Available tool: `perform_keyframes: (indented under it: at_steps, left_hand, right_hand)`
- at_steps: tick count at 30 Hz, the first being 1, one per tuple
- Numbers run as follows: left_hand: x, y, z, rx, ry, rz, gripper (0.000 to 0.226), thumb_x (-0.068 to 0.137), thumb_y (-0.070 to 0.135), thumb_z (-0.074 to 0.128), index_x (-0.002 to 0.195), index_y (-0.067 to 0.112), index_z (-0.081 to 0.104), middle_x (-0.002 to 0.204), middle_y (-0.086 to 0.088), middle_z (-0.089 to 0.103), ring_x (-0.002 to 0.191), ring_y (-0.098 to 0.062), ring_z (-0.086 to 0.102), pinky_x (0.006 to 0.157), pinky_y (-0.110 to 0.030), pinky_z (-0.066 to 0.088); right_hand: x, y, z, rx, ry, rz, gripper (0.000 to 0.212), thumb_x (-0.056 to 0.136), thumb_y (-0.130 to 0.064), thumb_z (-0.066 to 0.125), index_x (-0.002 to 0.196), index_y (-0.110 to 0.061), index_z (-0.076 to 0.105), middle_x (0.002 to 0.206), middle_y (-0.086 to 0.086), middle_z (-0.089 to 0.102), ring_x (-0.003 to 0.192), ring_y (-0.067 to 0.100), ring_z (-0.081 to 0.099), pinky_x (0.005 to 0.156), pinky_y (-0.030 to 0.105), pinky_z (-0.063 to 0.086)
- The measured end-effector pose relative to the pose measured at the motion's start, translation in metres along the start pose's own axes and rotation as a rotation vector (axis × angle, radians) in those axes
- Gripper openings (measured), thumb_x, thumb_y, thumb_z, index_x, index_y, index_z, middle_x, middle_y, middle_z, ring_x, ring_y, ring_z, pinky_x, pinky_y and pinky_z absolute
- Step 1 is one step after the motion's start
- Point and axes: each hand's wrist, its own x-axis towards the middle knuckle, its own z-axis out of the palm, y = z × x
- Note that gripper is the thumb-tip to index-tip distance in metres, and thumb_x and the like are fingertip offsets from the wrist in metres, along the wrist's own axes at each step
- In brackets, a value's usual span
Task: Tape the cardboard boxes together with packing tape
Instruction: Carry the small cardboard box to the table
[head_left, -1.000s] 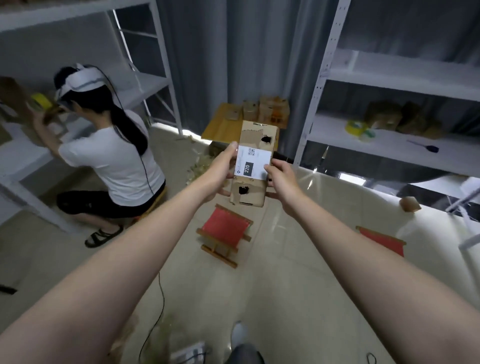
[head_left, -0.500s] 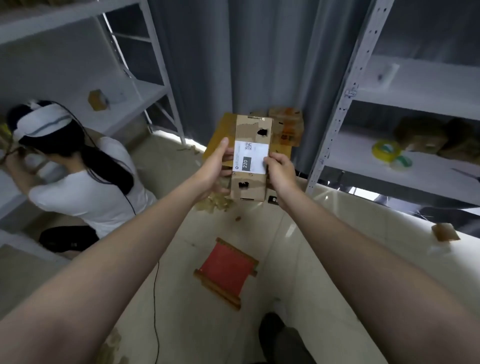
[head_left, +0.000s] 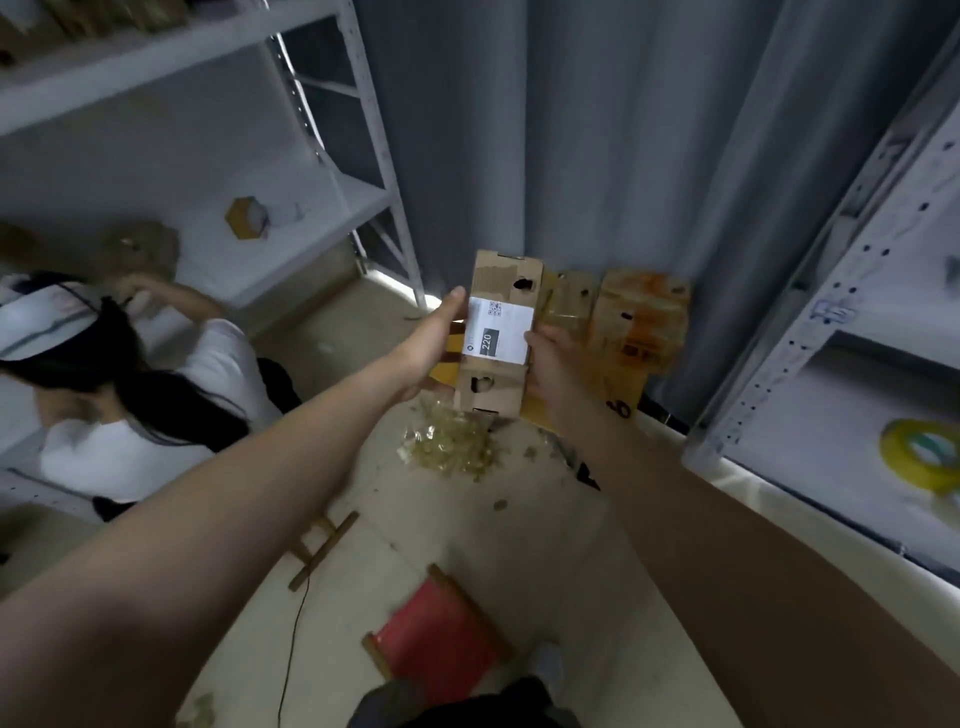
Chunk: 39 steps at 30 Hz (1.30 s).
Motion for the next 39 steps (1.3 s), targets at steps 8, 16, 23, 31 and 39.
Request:
perform_keyframes:
  at_steps: [8, 16, 23, 31, 39]
  left_hand:
    - [0.074, 0.023, 0.005, 0.002, -0.020, -0.058, 0.053, 0.100, 0.077, 0.025, 0.122, 0.042, 0.057, 0.116, 0.016, 0.062, 0.105, -0.015, 0.060, 0.088, -0.057, 0.055]
    - [0.146, 0.013, -0.003, -0.005, -0.046, -0.095, 0.056, 0.100, 0.076, 0.026, 0.130, 0.038, 0.054, 0.126, 0.008, 0.060, 0.115, -0.025, 0.059, 0.095, -0.063, 0.055]
    - [0.276, -0.054, -0.012, 0.067, -0.109, -0.140, 0.056, 0.100, 0.075, 0.028, 0.131, 0.038, 0.057, 0.118, 0.015, 0.062, 0.106, -0.015, 0.066, 0.095, -0.059, 0.053]
    - [0.469, -0.185, 0.004, 0.114, -0.219, -0.112, 0.042, 0.099, 0.069, 0.039, 0.111, 0.041, 0.067, 0.118, 0.010, 0.070, 0.105, -0.023, 0.070, 0.091, -0.051, 0.056]
    - [0.568, -0.275, 0.039, 0.113, -0.233, 0.046, 0.036, 0.100, 0.055, 0.054, 0.119, 0.031, 0.072, 0.116, 0.005, 0.073, 0.103, -0.027, 0.070, 0.089, -0.045, 0.057]
  right_hand:
    - [0.075, -0.023, -0.019, -0.065, -0.080, 0.104, 0.009, 0.105, -0.023, 0.053, 0.104, -0.031, 0.058, 0.103, -0.003, 0.069, 0.098, 0.021, 0.068, 0.068, 0.033, 0.050]
    - [0.145, -0.002, -0.014, -0.051, -0.046, 0.161, 0.009, 0.103, -0.029, 0.057, 0.108, -0.037, 0.059, 0.100, -0.009, 0.071, 0.095, 0.020, 0.071, 0.065, 0.034, 0.055]
    - [0.247, 0.079, 0.004, -0.130, 0.083, 0.165, 0.010, 0.102, -0.026, 0.057, 0.094, -0.030, 0.060, 0.105, 0.001, 0.072, 0.100, 0.031, 0.072, 0.081, 0.049, 0.064]
    - [0.392, 0.235, 0.009, -0.192, 0.320, 0.121, 0.010, 0.104, -0.023, 0.054, 0.099, -0.019, 0.061, 0.097, 0.003, 0.067, 0.082, 0.024, 0.066, 0.052, 0.029, 0.050]
    - [0.459, 0.338, -0.006, -0.202, 0.432, -0.043, 0.018, 0.095, -0.011, 0.053, 0.079, -0.010, 0.061, 0.077, 0.009, 0.056, 0.076, 0.024, 0.052, 0.056, 0.031, 0.038]
